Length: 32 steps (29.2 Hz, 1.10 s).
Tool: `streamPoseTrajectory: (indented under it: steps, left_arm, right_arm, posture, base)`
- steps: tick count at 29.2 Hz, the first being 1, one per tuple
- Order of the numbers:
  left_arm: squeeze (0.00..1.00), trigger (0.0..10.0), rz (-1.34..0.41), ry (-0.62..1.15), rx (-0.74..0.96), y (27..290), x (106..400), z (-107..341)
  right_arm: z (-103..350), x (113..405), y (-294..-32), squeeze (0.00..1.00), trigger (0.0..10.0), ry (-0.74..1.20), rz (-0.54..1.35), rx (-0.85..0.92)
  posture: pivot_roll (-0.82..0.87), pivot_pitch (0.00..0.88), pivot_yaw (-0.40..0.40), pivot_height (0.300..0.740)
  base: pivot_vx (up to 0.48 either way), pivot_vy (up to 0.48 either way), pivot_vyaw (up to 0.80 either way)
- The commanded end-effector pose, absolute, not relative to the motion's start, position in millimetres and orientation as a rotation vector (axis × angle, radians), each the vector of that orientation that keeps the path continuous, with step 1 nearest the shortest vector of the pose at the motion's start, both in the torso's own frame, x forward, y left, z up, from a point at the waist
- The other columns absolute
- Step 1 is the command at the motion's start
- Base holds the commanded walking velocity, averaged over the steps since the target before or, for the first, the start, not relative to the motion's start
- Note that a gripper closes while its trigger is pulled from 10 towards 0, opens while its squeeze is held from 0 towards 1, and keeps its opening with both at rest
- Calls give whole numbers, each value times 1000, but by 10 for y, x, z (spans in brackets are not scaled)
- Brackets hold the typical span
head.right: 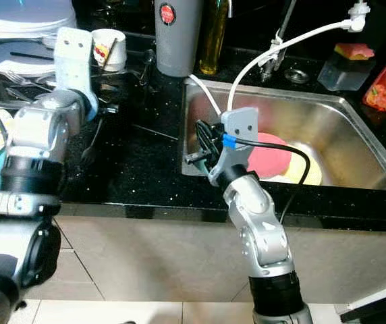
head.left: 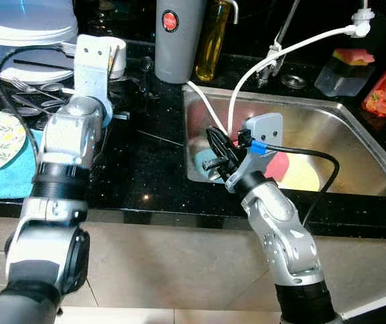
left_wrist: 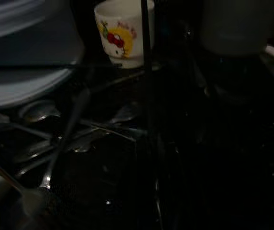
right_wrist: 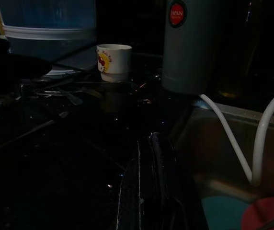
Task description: Kitchen organization
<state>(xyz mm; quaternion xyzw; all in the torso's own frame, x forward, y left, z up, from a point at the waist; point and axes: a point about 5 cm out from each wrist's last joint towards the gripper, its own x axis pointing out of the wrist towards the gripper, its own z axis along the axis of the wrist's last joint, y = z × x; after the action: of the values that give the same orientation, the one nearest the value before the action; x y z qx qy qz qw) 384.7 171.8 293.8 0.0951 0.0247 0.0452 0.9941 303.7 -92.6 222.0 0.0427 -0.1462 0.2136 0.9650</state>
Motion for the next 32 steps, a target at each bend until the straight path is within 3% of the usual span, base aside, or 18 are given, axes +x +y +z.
streamPoseTrajectory:
  steps: [1,10,17,23,32]
  left_arm:
    - [0,10000,41,-66,293,1571,3763,3007]
    - [0,10000,-99,-92,359,1296,3551,2833]
    - [0,10000,-421,58,310,944,3377,2532]
    - [0,10000,-487,42,329,651,3467,2362]
    - [0,10000,-463,18,250,522,3745,2331]
  right_arm:
    - [2201,3039,-947,0,10000,-281,430,88]
    - [2186,3037,-960,0,10000,-277,408,101]
    - [2194,3097,-1081,0,10000,-276,326,97]
    - [2166,3229,-1353,0,10000,-238,109,50]
    - [2136,3253,-1587,0,10000,-210,-22,16]
  posture:
    - [260,69,-90,740]
    - [253,64,-88,740]
    - [252,59,-91,740]
    - [228,53,-90,740]
    - [190,54,-86,740]
  base:
    - [0,0,0]
    - [0,0,0]
    - [0,0,0]
    - [0,0,0]
    - [0,0,0]
